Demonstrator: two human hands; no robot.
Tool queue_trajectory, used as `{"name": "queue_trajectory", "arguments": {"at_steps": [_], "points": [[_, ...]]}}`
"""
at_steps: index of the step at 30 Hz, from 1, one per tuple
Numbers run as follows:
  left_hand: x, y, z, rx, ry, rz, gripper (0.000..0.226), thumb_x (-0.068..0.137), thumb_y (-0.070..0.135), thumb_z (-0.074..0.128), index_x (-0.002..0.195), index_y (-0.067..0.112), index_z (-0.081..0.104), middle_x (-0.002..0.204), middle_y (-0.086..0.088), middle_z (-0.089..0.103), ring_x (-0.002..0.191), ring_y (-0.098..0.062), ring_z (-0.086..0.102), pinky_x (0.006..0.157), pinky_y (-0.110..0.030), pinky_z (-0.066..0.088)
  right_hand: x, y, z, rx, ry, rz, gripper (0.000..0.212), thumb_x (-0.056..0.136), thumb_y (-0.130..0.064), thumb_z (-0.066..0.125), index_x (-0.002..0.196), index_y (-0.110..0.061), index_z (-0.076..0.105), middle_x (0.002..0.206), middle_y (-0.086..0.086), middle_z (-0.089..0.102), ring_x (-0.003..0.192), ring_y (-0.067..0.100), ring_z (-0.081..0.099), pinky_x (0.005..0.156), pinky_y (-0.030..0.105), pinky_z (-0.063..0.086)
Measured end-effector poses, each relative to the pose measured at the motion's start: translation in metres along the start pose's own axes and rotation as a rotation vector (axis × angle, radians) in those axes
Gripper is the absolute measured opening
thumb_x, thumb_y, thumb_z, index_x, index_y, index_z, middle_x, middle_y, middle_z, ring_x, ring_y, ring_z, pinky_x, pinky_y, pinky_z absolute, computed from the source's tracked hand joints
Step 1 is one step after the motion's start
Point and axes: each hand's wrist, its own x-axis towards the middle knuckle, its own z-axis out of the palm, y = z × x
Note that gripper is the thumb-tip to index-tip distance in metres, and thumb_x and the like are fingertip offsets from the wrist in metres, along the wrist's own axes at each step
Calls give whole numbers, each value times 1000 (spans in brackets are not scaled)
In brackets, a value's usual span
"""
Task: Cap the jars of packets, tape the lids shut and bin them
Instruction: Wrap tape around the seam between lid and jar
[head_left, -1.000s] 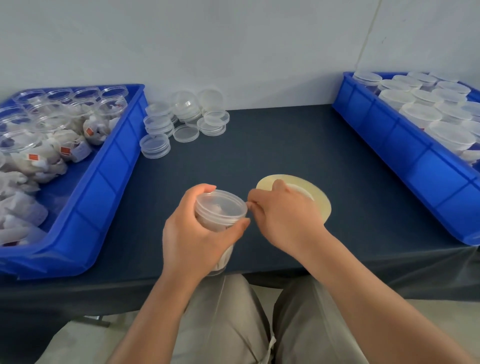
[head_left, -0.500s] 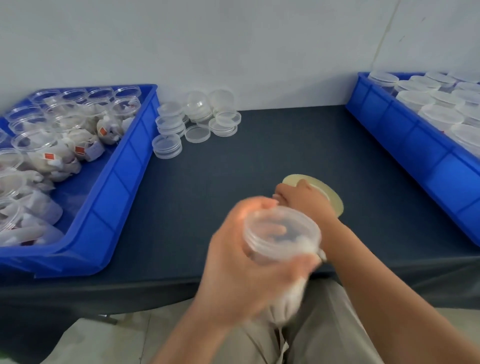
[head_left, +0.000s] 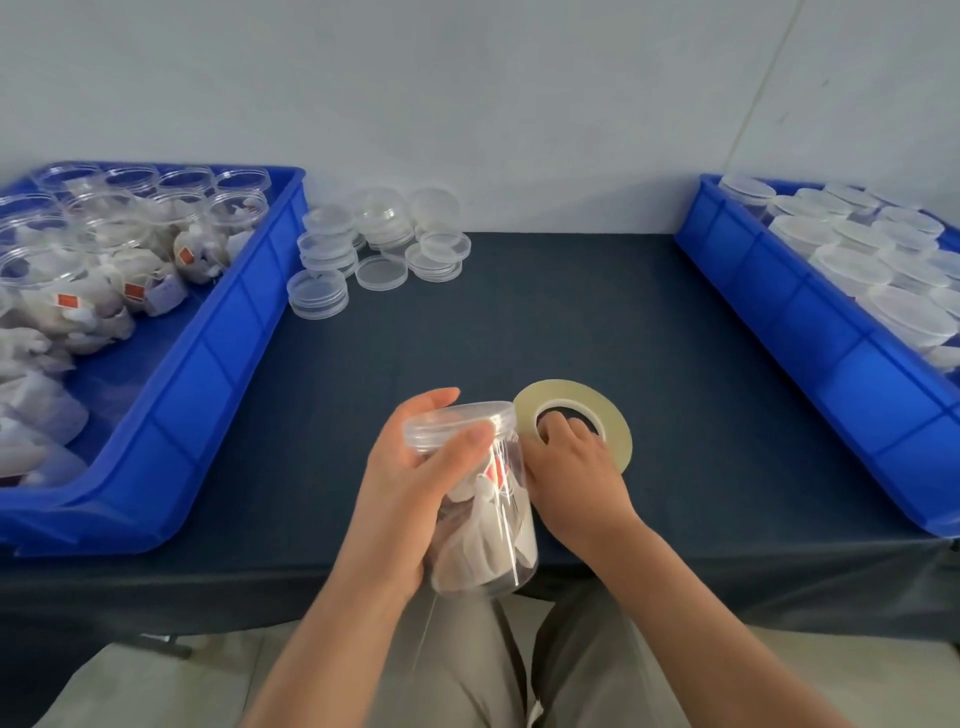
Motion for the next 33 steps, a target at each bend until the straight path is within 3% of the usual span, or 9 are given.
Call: {"name": "queue_trajectory", "arguments": {"at_steps": [3,5,9,13,17,20,25,30,33], "points": [[2,2,1,-2,6,-18,68,60,64,87,123,47,69,117,11,75,106,-17,76,77,-31,62,4,3,0,-29,-300,106,51,97,-52,19,125,-32,57,97,-2,35,84,21,36,77,38,36],[3,3,0,-5,14,-18,68,59,64,86,122,47,69,115,13,75,105,-15,76,75,-29,62,9,4,-7,-67,-424,125,58,98,-53,17,137,-32,55,107,-1,40,95,23,41,89,39,39],[2,5,1,6,11,-6,73,59,67,84,126,44,67,113,16,75,104,-11,76,72,-25,62,11,-10,-46,565,-161,340,53,106,-55,31,139,-32,64,129,-14,64,126,9,54,113,38,41],[-3,5,5,17,8,14,73,61,72,88,125,44,67,115,11,76,102,-16,78,74,-25,63,2,-37,-89,1175,-109,389,65,91,-79,40,140,-42,62,129,-29,64,127,-5,58,104,19,49],[-7,8,10,-64,-28,-27,66,66,61,92,124,39,70,119,-6,78,105,-29,78,81,-39,65,-5,-55,-102,1226,-109,358,68,84,-72,62,144,-39,58,120,-18,69,111,6,69,93,26,58],[-8,11,12,-92,-30,-29,58,69,58,88,121,37,72,118,-8,78,106,-30,78,80,-38,65,-7,-60,-101,1275,-58,370,46,101,-55,62,143,-37,61,109,-12,73,98,3,70,87,20,56],[-11,15,12,-123,-48,-44,55,68,62,85,116,37,75,117,-7,78,106,-27,78,81,-37,64,-7,-55,-98,1445,-30,454,35,116,-27,42,141,-29,66,134,-15,72,123,7,68,104,25,55],[-13,16,16,-78,-53,-2,66,67,63,86,125,35,69,119,-6,78,106,-27,78,78,-32,64,-8,-60,-102,1462,-15,472,42,101,-56,54,136,-37,68,127,-10,73,121,6,69,103,32,57],[-14,17,18,-82,-57,11,64,69,63,85,125,35,70,119,-6,78,107,-26,78,77,-31,64,-9,-63,-102,1510,-6,457,37,97,-52,61,133,-44,68,125,5,70,120,24,69,103,39,59]]}}
